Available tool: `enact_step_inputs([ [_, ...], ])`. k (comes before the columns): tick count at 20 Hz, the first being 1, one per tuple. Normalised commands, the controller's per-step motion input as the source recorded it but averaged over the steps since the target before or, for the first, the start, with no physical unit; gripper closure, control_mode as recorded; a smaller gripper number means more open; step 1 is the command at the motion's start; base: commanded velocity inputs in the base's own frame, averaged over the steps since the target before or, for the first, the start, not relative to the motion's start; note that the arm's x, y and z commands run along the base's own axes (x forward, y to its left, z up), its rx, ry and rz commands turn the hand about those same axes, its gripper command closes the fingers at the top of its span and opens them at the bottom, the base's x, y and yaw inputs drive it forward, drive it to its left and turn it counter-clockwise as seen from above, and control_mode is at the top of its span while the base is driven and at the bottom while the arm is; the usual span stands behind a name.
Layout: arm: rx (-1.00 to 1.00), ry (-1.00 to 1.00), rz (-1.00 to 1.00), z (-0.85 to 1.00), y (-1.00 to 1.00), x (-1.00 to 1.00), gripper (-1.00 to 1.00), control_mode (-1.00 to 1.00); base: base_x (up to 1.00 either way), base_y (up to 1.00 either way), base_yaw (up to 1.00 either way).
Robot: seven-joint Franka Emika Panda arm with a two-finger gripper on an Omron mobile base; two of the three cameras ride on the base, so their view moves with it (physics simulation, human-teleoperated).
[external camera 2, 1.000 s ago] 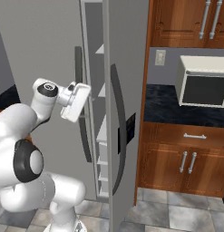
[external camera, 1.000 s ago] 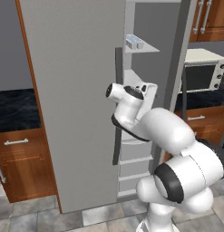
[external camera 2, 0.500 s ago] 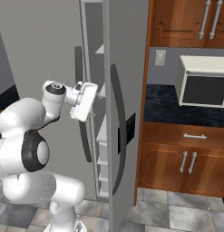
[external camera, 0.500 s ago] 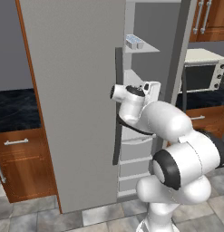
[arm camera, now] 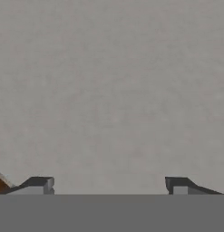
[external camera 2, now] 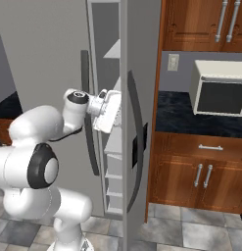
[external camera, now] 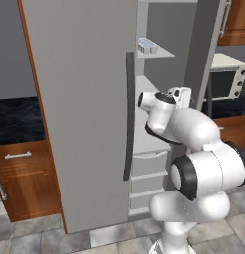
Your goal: Open the freezer door, pick up the ice cube tray from the freezer, and place it on the dining counter.
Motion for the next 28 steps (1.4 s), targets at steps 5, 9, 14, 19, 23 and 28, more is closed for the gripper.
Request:
enact_step_inputs([
  [5,-0.07,0.02,-0.07,0.08,-0.77,-0.20,-1.00,-1.00,0.00,0.00,0.00],
  [9,-0.01,-0.03,-0.02,0.07,-0.35,-0.13,-1.00,-1.00,0.00,0.00,0.00],
  [14,0.00,-0.07,0.00,0.00,0.00,-0.07,-1.00,-1.00,0.00,0.00,0.00],
  [19,0.00,-0.03,0.01,0.00,0.01,0.00,-1.00,-1.00,0.00,0.00,0.00],
  [23,0.09,-0.16,0.06,-0.12,0.57,0.00,-1.00,-1.00,0.00,0.00,0.00],
  [28,0.36,-0.05,-0.01,-0.21,0.68,0.00,-1.00,-1.00,0.00,0.00,0.00],
])
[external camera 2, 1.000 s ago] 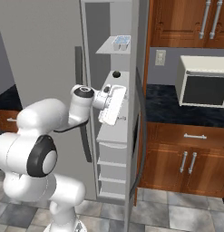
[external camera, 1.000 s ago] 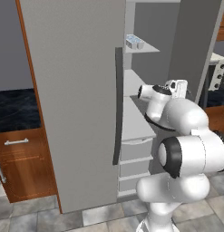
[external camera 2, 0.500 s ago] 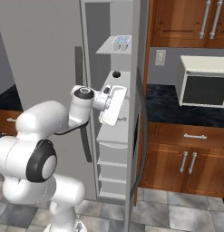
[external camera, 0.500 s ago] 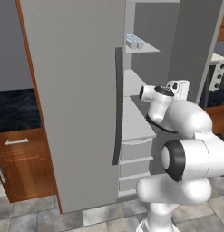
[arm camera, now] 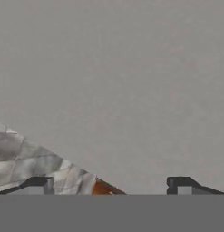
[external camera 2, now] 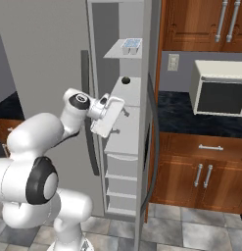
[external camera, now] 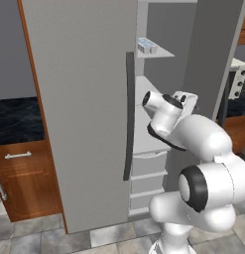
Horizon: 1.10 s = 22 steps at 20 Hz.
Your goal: Open the freezer door, pick up the ice cube tray from the freezer, and place it on the dining counter.
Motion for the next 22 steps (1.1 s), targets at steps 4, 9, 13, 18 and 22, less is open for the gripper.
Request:
enact_step_inputs([
  [4,0.47,-0.01,0.00,-0.01,0.53,-0.03,-1.00,-1.00,0.00,0.00,0.00],
  [9,0.44,-0.03,-0.03,0.00,0.18,-0.12,-1.00,-1.00,0.00,0.00,0.00],
  [13,0.58,-0.23,-0.32,-0.11,0.01,-0.14,-1.00,-1.00,0.00,0.00,0.00],
  [18,0.50,-0.05,-0.30,-0.36,0.17,-0.17,-1.00,-1.00,0.00,0.00,0.00],
  [22,0.28,0.00,-0.18,-0.17,0.61,-0.06,-1.00,-1.00,0.00,0.00,0.00],
])
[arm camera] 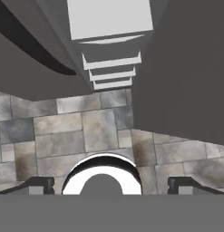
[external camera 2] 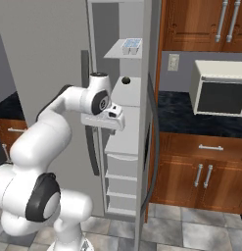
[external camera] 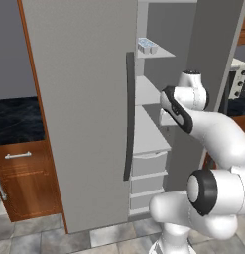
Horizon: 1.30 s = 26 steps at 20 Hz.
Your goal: Open the freezer door, pick up the ice cube tray from the freezer, and place it on the dining counter.
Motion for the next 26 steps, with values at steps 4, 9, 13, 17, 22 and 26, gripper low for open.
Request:
enact_step_inputs([
  [4,0.08,0.03,0.03,-0.16,0.28,-0.41,-1.00,-1.00,0.00,0.00,0.00],
  [9,0.04,0.00,0.09,-0.26,0.41,-0.39,-1.00,-1.00,0.00,0.00,0.00],
  [13,0.00,0.00,0.06,-0.35,0.31,-0.40,-1.00,-1.00,0.00,0.00,0.00],
  [17,0.00,0.01,0.02,-0.37,0.12,-0.37,-1.00,-1.00,0.00,0.00,0.00],
  [22,0.00,0.00,-0.09,-0.27,0.00,-0.04,-1.00,-1.00,0.00,0.00,0.00],
  [26,0.00,0.00,-0.22,-0.25,0.00,0.03,-1.00,-1.00,0.00,0.00,0.00],
])
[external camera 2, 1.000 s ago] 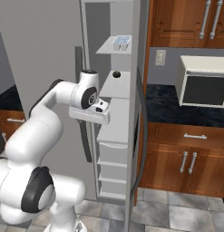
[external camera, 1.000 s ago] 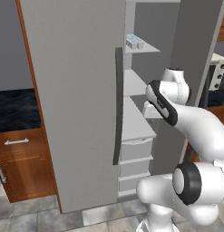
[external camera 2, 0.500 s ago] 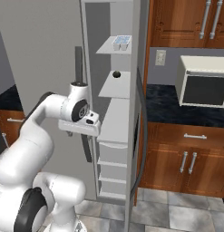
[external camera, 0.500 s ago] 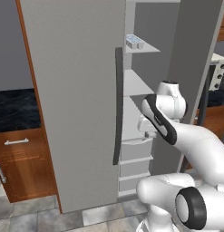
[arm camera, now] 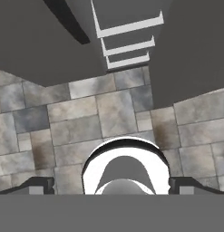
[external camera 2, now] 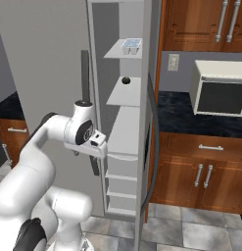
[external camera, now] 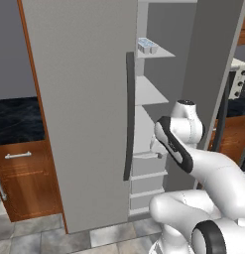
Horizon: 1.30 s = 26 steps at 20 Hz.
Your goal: Open the freezer door, pick up the ice cube tray from the freezer, and place it on the dining counter.
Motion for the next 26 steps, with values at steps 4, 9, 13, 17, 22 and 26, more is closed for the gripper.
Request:
enact_step_inputs([
  [4,0.00,0.00,-0.13,-0.16,0.00,0.01,-1.00,-1.00,0.00,0.00,0.00],
  [9,0.00,0.00,-0.03,-0.03,0.00,0.02,-1.00,1.00,0.28,0.00,-0.13],
  [13,0.00,0.00,0.00,0.00,0.00,0.00,-1.00,1.00,0.35,0.00,-0.18],
  [17,0.00,0.00,0.00,0.00,0.00,0.00,-1.00,1.00,0.40,0.07,-0.21],
  [22,0.00,0.00,0.00,0.00,0.00,0.00,-1.00,1.00,0.55,0.10,-0.15],
  [26,0.00,0.00,0.00,0.00,0.00,0.00,-1.00,1.00,0.60,0.05,-0.02],
])
